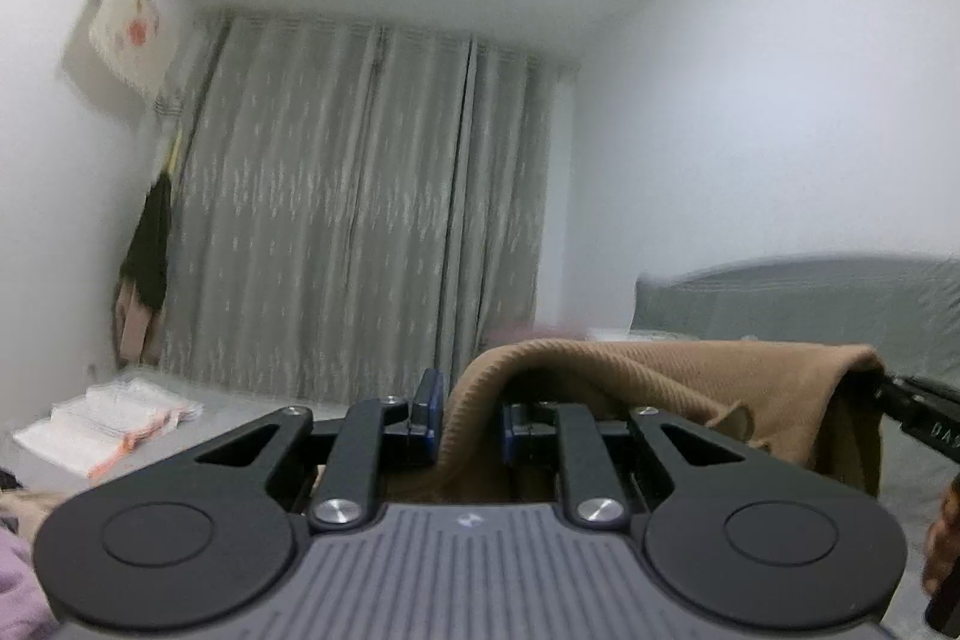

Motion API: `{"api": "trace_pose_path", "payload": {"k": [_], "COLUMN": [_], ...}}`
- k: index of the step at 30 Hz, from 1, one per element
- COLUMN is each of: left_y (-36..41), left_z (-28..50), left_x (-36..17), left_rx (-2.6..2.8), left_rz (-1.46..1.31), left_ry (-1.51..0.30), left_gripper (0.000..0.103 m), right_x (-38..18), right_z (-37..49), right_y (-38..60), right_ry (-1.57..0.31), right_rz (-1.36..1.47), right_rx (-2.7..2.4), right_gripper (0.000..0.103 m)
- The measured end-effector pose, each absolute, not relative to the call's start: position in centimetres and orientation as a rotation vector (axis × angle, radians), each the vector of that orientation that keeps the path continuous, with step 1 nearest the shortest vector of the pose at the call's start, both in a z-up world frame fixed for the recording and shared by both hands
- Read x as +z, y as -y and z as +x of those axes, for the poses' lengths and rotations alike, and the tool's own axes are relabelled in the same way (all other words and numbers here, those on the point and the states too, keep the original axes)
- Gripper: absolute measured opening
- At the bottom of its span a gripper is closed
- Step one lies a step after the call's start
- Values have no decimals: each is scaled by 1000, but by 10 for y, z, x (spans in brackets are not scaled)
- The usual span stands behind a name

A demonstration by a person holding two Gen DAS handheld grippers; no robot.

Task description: Fold clothes

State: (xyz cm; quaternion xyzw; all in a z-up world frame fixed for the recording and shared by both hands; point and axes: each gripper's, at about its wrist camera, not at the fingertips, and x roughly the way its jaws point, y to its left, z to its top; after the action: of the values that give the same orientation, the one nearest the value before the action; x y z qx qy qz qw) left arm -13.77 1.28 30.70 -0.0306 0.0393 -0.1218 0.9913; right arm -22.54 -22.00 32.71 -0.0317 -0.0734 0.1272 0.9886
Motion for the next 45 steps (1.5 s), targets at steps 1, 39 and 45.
{"api": "trace_pose_path", "payload": {"k": [1, 39, 45], "left_y": [-26, 45, 54], "left_z": [-105, -69, -74], "left_x": [293, 44, 24], "left_rx": [-231, -443, -491], "left_rz": [-33, 481, 595], "left_ry": [-145, -588, -514], "left_gripper": [18, 75, 81], "right_x": [317, 88, 97], "right_z": [-195, -95, -88], "right_y": [223, 270, 276], "right_ry": [73, -901, -859], "right_rz": [-70, 46, 16], "right_rx": [248, 302, 295], "right_gripper": [4, 34, 35]}}
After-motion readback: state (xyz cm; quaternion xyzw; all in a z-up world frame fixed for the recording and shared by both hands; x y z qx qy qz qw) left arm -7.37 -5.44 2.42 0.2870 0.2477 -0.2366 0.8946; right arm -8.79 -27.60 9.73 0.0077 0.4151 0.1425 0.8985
